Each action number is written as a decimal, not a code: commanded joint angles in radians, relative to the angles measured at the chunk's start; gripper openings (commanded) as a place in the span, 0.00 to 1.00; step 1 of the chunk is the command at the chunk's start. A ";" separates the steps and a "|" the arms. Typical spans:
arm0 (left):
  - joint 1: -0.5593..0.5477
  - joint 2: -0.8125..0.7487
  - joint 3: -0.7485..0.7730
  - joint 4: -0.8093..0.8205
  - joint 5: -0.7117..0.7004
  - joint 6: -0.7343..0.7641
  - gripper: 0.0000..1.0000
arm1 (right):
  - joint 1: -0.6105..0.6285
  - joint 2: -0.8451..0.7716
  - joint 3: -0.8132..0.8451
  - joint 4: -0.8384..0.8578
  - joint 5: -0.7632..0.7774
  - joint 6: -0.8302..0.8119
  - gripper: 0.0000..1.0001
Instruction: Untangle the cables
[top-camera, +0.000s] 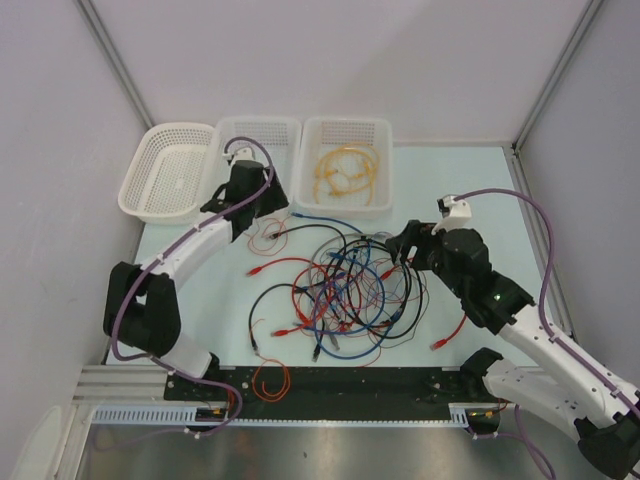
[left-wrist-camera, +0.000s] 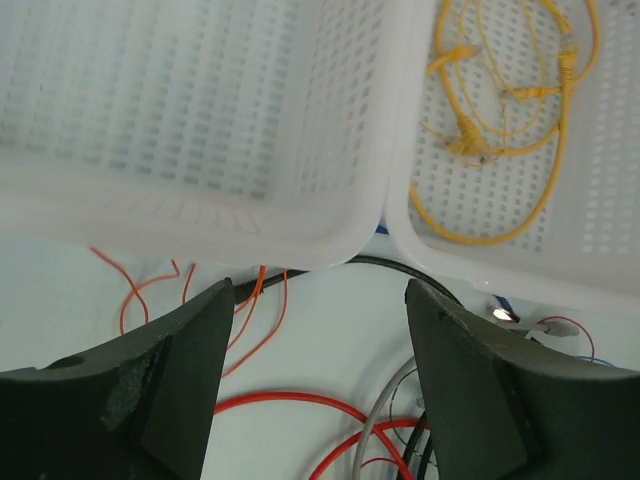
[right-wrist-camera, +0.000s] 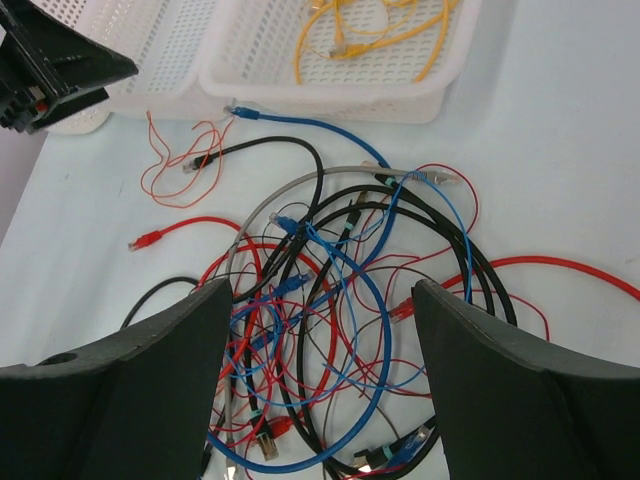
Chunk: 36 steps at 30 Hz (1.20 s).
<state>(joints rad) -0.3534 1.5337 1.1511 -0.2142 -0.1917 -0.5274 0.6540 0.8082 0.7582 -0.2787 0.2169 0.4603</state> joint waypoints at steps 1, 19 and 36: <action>0.053 0.028 0.022 -0.031 -0.017 -0.195 0.76 | -0.005 -0.009 -0.008 0.012 -0.019 0.012 0.78; 0.091 0.062 -0.178 -0.036 0.057 -0.367 0.85 | -0.011 0.000 -0.034 0.009 -0.021 0.037 0.77; 0.085 -0.241 -0.258 0.105 0.101 -0.269 0.82 | -0.010 -0.006 -0.071 0.027 -0.073 0.115 0.75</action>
<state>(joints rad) -0.2653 1.3045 0.8497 -0.1135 -0.1181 -0.8394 0.6456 0.8173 0.6880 -0.2729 0.1627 0.5442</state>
